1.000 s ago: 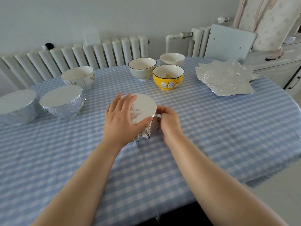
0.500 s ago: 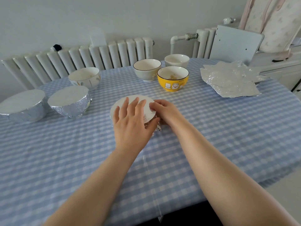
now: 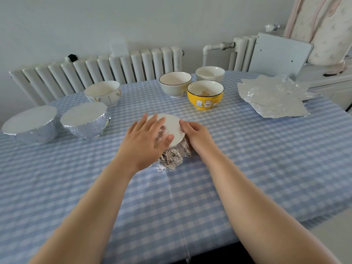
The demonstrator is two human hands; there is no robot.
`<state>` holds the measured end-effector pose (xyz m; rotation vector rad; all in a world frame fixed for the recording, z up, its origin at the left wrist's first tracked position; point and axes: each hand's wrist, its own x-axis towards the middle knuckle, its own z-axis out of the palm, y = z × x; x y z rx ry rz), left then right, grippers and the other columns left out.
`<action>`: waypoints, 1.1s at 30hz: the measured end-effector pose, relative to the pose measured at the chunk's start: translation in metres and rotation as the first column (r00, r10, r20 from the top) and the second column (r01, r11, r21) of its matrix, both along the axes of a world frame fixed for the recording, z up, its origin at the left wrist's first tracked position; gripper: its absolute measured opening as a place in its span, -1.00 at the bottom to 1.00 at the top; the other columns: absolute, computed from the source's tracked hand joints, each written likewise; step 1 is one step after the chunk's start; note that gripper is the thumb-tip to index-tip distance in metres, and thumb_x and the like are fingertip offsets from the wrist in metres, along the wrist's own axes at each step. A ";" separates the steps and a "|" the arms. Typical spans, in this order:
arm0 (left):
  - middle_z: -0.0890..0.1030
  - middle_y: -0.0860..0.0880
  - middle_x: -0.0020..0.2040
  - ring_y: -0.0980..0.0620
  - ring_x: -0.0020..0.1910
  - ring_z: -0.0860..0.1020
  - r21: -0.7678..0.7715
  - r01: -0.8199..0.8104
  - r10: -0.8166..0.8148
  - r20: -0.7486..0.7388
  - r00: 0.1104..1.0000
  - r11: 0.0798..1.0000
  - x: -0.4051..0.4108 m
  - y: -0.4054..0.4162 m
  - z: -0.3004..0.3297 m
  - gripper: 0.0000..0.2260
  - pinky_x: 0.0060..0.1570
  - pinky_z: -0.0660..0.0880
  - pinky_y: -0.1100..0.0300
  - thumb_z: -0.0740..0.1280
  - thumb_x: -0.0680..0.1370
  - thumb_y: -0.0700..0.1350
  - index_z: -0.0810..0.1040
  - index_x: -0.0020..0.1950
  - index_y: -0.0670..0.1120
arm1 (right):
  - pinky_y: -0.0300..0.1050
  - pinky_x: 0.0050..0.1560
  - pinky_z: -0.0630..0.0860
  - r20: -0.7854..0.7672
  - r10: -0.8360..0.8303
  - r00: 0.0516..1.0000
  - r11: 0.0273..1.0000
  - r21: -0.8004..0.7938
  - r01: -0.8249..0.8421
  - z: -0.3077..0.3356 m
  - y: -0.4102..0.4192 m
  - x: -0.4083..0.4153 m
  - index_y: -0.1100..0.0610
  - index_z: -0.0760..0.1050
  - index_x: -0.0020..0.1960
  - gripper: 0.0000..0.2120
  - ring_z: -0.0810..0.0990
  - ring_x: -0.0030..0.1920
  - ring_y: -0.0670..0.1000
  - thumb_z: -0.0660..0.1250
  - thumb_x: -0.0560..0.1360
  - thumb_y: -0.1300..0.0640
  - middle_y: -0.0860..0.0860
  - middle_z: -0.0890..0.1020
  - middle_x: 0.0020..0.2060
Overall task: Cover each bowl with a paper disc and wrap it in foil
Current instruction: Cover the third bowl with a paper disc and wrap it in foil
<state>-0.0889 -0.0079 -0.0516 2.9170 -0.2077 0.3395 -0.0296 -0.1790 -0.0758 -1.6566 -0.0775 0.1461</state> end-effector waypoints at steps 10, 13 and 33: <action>-0.04 0.02 0.63 -0.13 0.60 -0.15 0.026 -0.040 0.042 -0.070 0.997 0.999 -0.004 -0.002 0.001 0.03 0.54 -0.11 -0.13 -0.08 0.25 0.64 -0.06 0.61 0.12 | -0.03 -0.04 0.62 -0.220 0.029 0.975 0.961 0.274 0.034 -0.005 0.002 -0.003 0.06 0.63 0.01 -0.54 0.71 -0.07 0.00 0.08 0.64 -0.22 0.02 0.73 -0.11; -0.02 0.03 0.63 -0.09 0.60 -0.12 -0.026 -0.042 0.041 -0.044 0.998 0.999 -0.006 0.000 -0.001 0.04 0.54 -0.09 -0.10 -0.04 0.25 0.64 -0.04 0.61 0.11 | -0.10 -0.17 0.60 -0.264 0.066 0.962 0.928 0.371 0.038 -0.002 0.000 -0.004 0.08 0.62 -0.01 -0.52 0.71 -0.16 -0.05 0.02 0.67 -0.18 0.00 0.73 -0.20; 0.18 0.10 0.59 0.06 0.58 0.07 -0.162 -0.049 0.058 0.051 0.997 0.986 -0.006 0.003 -0.008 0.02 0.52 0.00 -0.01 0.05 0.26 0.59 0.03 0.61 0.08 | 0.17 0.09 0.56 -0.179 -0.094 0.979 0.905 0.395 0.159 -0.011 0.021 -0.012 0.14 0.48 -0.09 -0.66 0.63 -0.11 0.12 0.40 0.50 -0.15 0.09 0.65 -0.19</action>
